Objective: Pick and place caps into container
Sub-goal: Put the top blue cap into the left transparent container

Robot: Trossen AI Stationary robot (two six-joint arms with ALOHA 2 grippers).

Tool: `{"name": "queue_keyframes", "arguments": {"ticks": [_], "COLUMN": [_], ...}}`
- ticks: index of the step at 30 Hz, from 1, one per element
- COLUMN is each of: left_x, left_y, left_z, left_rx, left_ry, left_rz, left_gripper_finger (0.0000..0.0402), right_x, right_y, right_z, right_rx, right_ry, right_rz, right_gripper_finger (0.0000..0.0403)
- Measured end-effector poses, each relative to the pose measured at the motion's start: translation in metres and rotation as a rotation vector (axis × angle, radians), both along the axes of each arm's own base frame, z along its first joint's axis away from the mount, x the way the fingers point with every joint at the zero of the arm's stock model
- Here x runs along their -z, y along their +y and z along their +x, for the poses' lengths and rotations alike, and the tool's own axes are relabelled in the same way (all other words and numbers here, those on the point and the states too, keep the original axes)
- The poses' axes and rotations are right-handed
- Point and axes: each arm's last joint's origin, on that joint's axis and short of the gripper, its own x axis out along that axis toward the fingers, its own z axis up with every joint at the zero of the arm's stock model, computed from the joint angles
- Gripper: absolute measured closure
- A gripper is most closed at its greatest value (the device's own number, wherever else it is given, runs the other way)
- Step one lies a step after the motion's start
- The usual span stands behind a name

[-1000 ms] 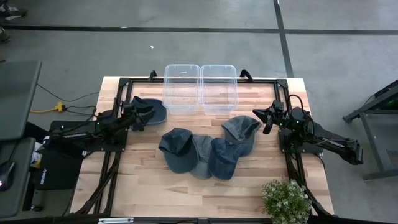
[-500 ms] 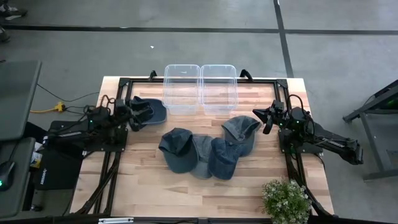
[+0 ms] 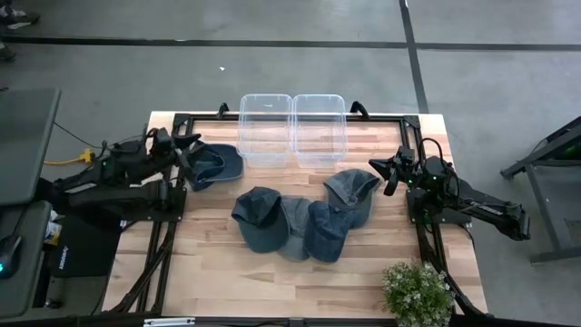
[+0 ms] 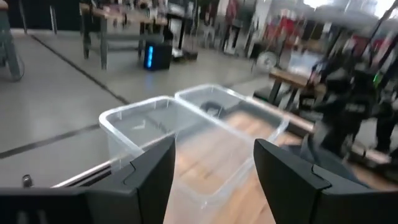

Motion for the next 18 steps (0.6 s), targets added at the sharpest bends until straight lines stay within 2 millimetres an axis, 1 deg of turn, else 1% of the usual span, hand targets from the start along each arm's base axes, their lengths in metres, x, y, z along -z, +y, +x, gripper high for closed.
{"name": "queue_keyframes", "arguments": {"ticks": [3, 6, 11, 15, 18], "left_x": [-0.014, -0.024, -0.035, -0.034, -0.026], "left_y": [0.001, 0.003, 0.005, 0.007, 0.009], "left_z": [0.009, 0.019, 0.037, 0.052, 0.063], "left_rx": [0.001, 0.004, 0.035, 0.044, 0.012], "left_ry": [0.099, 0.235, 0.463, 0.614, 0.71], "left_rz": [-0.016, -0.03, -0.071, -0.147, -0.233], "left_gripper_finger": [0.0184, 0.0184, 0.0169, 0.0135, 0.0103], "right_x": [0.0, 0.0, 0.0, 0.0, 0.0], "right_y": [0.0, 0.0, 0.0, 0.0, 0.0], "right_z": [0.0, 0.0, 0.0, 0.0, 0.0], "right_rx": [0.0, 0.0, 0.0, 0.0, 0.0], "right_ry": [0.0, 0.0, 0.0, 0.0, 0.0], "right_rz": [0.0, 0.0, 0.0, 0.0, 0.0], "right_gripper_finger": [0.0391, 0.0391, 0.0391, 0.0391, 0.0391]}}
